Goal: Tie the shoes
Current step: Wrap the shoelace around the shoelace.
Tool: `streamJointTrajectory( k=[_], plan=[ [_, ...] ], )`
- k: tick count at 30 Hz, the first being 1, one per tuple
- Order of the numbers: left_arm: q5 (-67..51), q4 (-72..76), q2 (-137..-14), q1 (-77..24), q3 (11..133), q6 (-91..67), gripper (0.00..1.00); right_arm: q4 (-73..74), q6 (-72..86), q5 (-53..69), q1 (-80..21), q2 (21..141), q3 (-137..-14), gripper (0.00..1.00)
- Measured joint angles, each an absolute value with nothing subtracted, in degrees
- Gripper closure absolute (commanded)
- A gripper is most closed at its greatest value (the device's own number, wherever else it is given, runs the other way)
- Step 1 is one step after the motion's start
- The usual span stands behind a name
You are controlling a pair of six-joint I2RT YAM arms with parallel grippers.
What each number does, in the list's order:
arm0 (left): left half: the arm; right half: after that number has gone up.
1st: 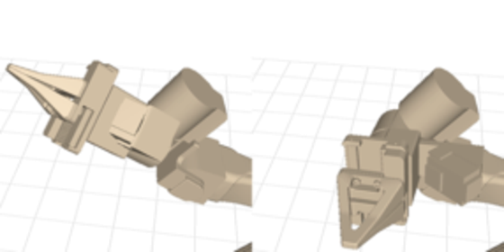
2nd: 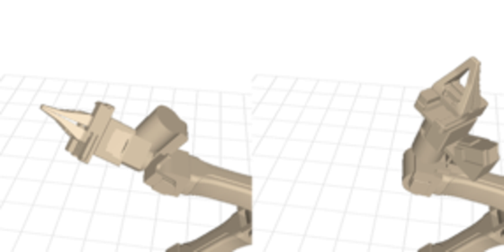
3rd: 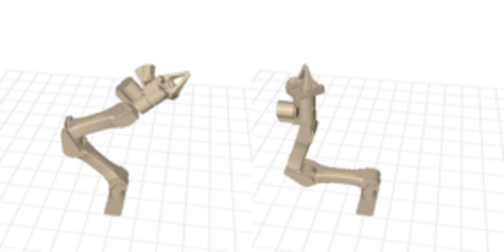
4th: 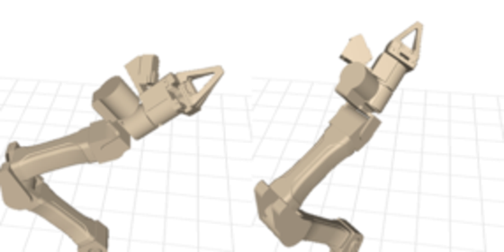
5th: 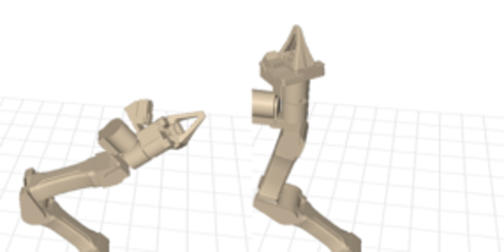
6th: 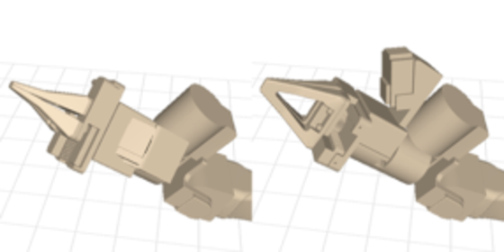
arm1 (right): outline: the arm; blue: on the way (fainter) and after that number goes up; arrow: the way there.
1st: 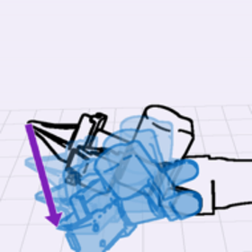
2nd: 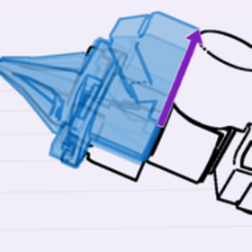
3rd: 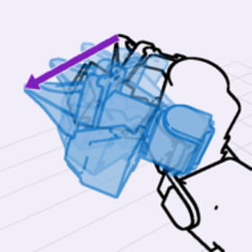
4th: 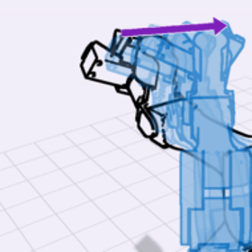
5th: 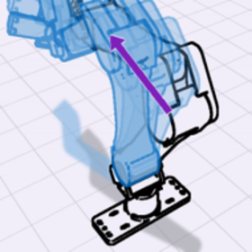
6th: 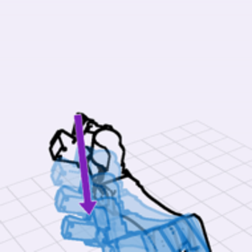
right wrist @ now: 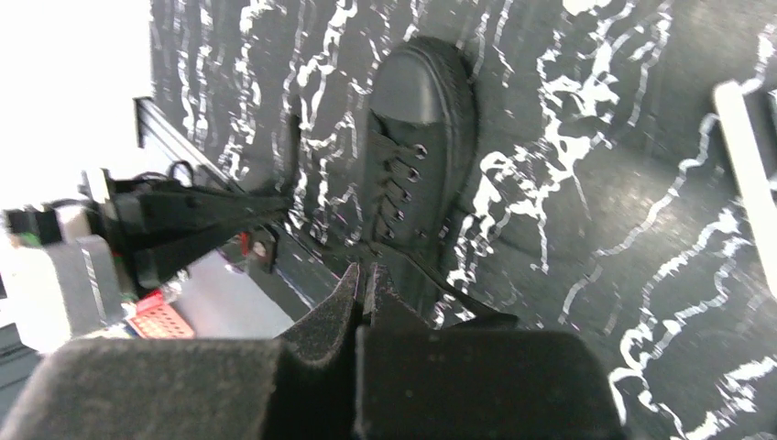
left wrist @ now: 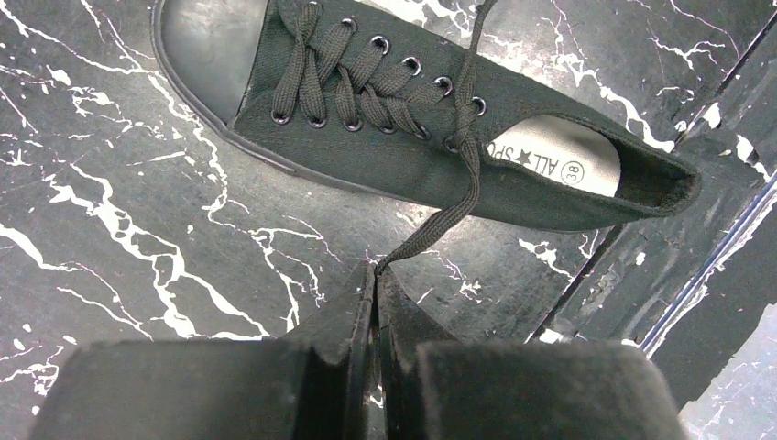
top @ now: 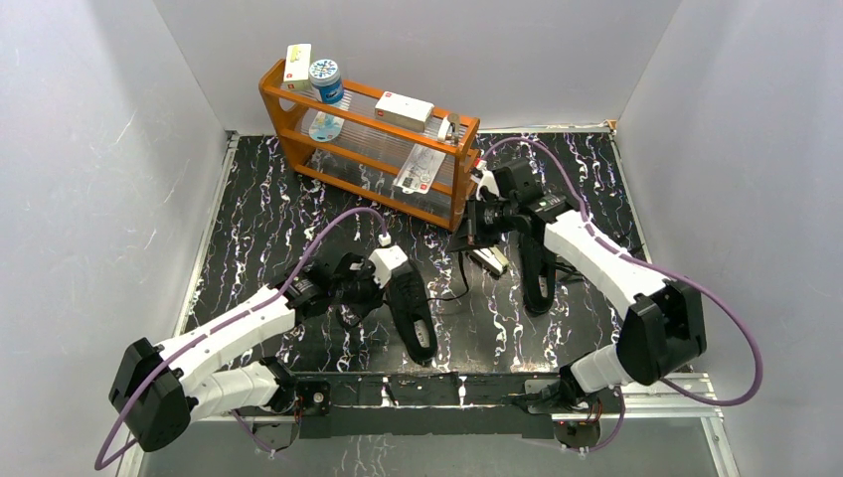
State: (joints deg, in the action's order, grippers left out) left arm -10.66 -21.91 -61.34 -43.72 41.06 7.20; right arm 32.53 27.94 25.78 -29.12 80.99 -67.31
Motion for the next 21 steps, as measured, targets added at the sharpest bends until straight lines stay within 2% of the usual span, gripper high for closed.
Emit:
streamJointTrajectory(
  k=[14,18,21],
  plan=[
    [-18.1,-14.6,-57.3,-43.7,37.8,10.3,1.0,8.8,51.1,31.3,-34.4,91.4,-67.4,1.0],
    [-20.1,-10.6,-56.2,-43.7,35.2,12.6,1.0,7.2,54.6,33.7,-37.6,97.7,-68.7,1.0],
    [-20.9,-8.1,-56.1,-43.7,33.3,14.8,1.0,13.6,52.9,35.9,-39.8,104.1,-75.0,1.0]
  ],
)
